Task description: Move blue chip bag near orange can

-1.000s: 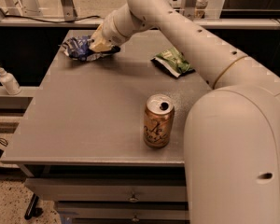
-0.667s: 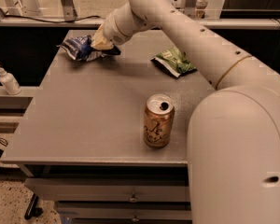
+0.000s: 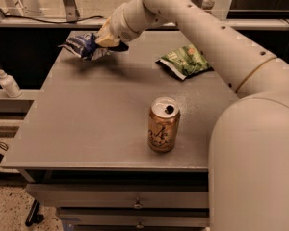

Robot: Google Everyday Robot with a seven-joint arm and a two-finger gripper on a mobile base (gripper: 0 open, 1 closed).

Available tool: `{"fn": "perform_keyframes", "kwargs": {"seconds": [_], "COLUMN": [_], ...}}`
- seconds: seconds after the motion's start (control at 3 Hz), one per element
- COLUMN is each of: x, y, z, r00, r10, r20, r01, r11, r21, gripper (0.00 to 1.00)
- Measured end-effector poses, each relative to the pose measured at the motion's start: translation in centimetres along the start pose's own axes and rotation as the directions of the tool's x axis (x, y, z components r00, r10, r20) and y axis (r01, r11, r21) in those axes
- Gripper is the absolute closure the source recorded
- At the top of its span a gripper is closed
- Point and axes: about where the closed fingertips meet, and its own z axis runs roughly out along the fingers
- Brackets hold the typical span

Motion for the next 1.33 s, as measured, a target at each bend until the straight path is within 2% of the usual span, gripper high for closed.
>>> {"fn": "perform_keyframes", "kwargs": {"seconds": [0.67,1.0,1.33], "x": [-1.4,-0.1,2.3], "y": [1.6,3.0,5.1], "z": [-5.6,-9.4,-13.2], "r00": [0.999,0.998,0.994], "r10": [-0.044,-0.056,-0.061], "r20": [0.024,-0.014,-0.086], "r01": [0.044,0.057,0.063], "r11": [0.999,0.9982,0.9978], "r21": [0.012,0.02,0.018], "gripper": [1.0,1.0,1.0]}}
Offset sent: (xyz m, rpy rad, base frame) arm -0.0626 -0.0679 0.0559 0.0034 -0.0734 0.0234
